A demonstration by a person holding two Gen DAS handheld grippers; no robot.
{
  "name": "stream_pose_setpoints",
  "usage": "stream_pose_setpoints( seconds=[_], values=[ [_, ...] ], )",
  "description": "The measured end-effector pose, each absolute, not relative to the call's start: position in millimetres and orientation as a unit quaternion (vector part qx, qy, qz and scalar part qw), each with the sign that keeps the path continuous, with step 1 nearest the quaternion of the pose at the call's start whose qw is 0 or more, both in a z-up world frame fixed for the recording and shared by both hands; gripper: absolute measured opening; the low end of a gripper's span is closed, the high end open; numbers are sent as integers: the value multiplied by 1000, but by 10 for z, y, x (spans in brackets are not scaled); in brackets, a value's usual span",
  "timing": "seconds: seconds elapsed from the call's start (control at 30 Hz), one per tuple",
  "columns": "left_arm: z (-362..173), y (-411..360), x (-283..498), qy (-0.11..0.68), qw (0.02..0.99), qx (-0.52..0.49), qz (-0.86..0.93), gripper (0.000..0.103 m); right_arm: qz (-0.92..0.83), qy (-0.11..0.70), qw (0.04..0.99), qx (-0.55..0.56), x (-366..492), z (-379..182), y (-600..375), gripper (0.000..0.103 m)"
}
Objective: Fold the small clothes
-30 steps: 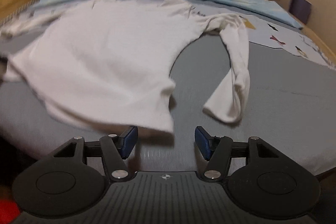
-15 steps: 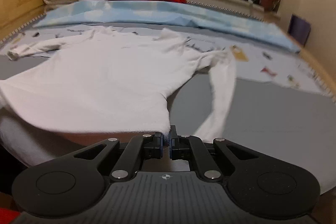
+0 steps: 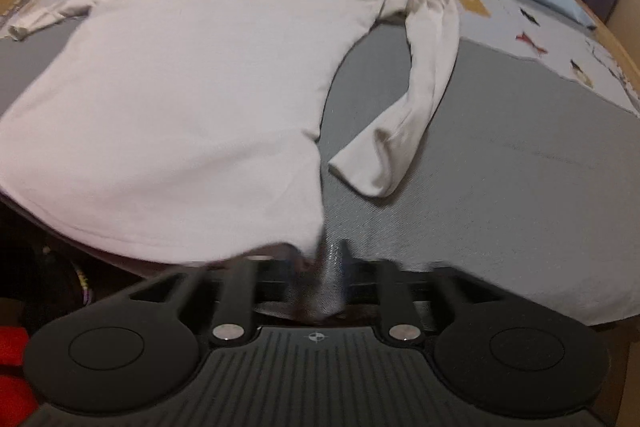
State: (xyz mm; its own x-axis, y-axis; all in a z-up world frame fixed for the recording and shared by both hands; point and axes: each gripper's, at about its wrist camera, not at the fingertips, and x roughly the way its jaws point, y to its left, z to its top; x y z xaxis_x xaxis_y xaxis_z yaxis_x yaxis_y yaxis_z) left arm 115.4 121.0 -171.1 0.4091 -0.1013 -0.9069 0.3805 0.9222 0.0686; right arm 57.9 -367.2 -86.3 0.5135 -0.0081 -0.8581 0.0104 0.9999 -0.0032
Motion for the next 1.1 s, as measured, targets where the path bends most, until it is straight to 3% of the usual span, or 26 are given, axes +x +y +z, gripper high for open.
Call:
stream_pose_setpoints(
  seconds=[0.03, 0.1, 0.17, 0.33, 0.37, 0.4, 0.43, 0.5, 0.63, 0.73, 0.8, 0.87, 0.97, 1.03, 1.1],
  values=[
    [-1614, 1253, 1146, 513, 836, 117, -157, 38, -1, 482, 876, 19, 545, -766, -3745, 53],
    [-1442, 1302, 1186, 489, 853, 80, -165, 69, 11, 465, 883, 67, 533, -606, -3904, 54],
    [-1366, 1269, 1322, 467, 869, 49, -157, 78, 15, 452, 884, 120, 608, -539, -4040, 55],
    [-1751, 857, 1734, 512, 846, 53, -140, 77, 24, 489, 857, 162, 922, -833, -3993, 53],
    [-1864, 772, 1748, 526, 837, 69, -137, 75, 23, 505, 851, 144, 975, -935, -3928, 46],
    [-1994, 677, 1747, 543, 824, 88, -137, 68, 19, 526, 843, 112, 1008, -1050, -3844, 19],
    [-2092, 620, 1718, 556, 813, 102, -140, 65, 13, 542, 837, 81, 994, -1142, -3766, 7],
    [-2123, 532, 1557, 531, 825, 138, -139, 66, 21, 534, 844, 50, 903, -1180, -3702, 7],
    [-2142, 489, 1378, 554, 802, 167, -149, 66, 27, 558, 827, 59, 797, -1141, -3834, 8],
    [-2072, 544, 1423, 572, 791, 157, -149, 69, 37, 553, 825, 111, 796, -959, -4009, 19],
    [-1892, 587, 1535, 554, 811, 126, -140, 76, 19, 509, 846, 156, 819, -732, -4235, 59],
    [-1649, 648, 1680, 520, 839, 91, -132, 86, -27, 447, 875, 185, 867, -533, -4510, 70],
    [-1378, 644, 1953, 467, 875, 54, -118, 88, -111, 409, 882, 206, 1125, -540, -4899, 67],
    [-1323, 599, 2204, 444, 890, 35, -100, 88, -138, 415, 872, 218, 1390, -725, -5085, 58],
    [-1380, 524, 2466, 434, 897, 6, -87, 88, -154, 427, 863, 221, 1636, -951, -5159, 40]
  ],
)
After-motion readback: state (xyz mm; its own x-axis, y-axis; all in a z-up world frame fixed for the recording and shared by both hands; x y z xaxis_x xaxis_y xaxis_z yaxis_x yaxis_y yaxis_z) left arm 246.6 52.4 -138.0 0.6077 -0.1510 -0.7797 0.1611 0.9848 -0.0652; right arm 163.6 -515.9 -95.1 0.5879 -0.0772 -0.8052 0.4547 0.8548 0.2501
